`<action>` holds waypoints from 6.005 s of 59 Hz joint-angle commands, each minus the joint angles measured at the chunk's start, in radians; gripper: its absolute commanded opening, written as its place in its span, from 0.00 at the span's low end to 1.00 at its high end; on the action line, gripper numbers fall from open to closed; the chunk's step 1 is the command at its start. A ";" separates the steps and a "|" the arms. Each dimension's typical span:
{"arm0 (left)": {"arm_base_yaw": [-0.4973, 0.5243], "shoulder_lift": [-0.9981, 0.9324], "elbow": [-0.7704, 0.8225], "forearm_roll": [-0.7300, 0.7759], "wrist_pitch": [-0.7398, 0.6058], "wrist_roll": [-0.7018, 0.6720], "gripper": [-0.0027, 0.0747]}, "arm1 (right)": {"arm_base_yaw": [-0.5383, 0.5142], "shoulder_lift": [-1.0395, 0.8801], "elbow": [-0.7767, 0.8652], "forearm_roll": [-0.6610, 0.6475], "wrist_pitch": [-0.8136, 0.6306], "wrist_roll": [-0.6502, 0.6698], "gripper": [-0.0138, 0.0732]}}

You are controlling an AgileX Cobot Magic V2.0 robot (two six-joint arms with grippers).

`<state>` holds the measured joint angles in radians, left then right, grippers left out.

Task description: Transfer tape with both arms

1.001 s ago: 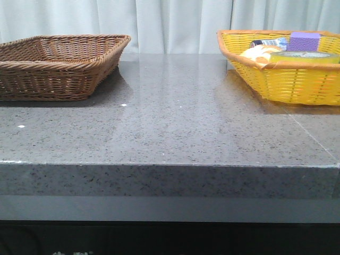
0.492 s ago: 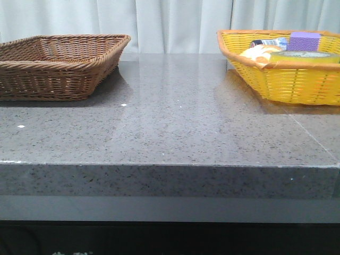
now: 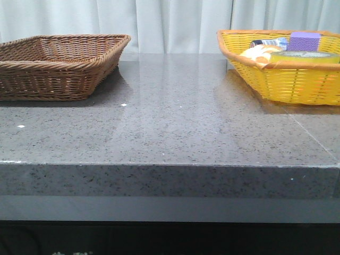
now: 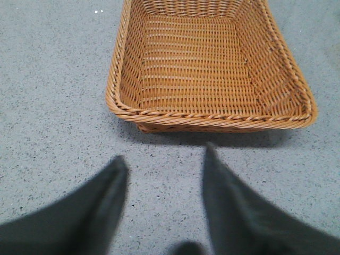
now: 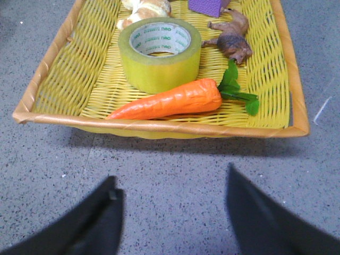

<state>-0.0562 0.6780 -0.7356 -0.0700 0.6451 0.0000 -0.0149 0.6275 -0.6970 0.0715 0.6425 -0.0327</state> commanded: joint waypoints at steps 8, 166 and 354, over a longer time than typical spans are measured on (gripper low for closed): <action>-0.075 0.020 -0.036 -0.006 -0.118 -0.009 0.76 | -0.007 0.054 -0.062 -0.013 -0.038 0.001 0.81; -0.638 0.020 -0.062 -0.006 -0.239 -0.007 0.76 | 0.181 1.175 -1.541 0.083 0.688 -0.021 0.38; -0.638 0.020 -0.061 -0.006 -0.241 -0.007 0.76 | 0.497 -0.042 -0.089 0.028 -0.173 0.058 0.64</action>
<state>-0.6869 0.6951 -0.7634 -0.0676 0.4875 0.0000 0.4837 0.6050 -0.7740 0.1065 0.5675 0.0253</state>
